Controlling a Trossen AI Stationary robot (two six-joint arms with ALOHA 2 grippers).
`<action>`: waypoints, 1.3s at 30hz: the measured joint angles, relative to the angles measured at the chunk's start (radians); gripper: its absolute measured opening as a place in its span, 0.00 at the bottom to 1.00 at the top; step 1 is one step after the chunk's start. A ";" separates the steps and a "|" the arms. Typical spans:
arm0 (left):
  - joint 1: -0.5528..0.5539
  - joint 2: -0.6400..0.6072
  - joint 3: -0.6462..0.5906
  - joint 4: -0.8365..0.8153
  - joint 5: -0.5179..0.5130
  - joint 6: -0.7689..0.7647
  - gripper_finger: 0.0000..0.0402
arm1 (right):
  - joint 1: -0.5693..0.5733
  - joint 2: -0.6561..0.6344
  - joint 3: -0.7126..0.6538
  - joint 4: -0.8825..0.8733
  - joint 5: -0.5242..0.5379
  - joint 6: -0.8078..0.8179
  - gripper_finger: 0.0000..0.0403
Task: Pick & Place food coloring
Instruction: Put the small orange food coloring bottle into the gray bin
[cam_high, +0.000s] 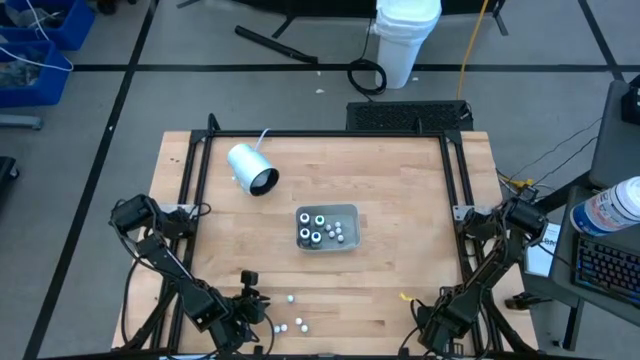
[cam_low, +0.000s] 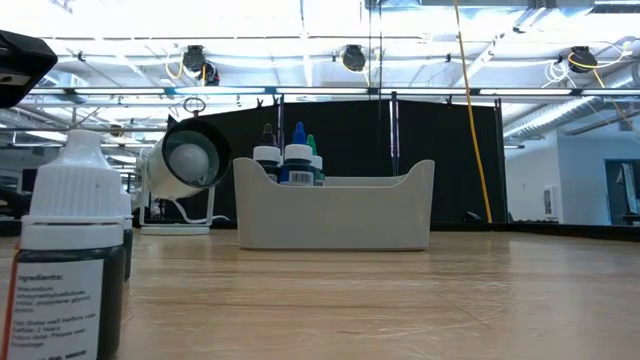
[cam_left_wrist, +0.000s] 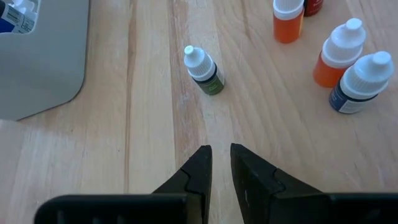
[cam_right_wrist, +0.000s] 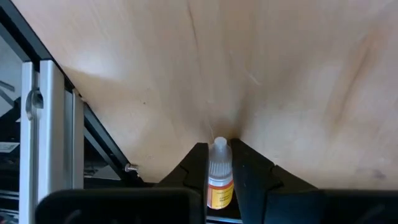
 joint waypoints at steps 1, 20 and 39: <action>0.000 0.000 0.000 0.000 0.000 0.003 0.17 | -0.003 -0.003 -0.001 0.003 0.008 -0.002 0.10; 0.000 0.000 0.000 0.006 -0.029 0.024 0.17 | -0.081 -0.179 0.034 0.003 0.629 -0.120 0.10; 0.010 0.000 0.000 0.012 -0.099 0.013 0.17 | -0.568 -0.336 0.025 0.468 1.089 -0.936 0.10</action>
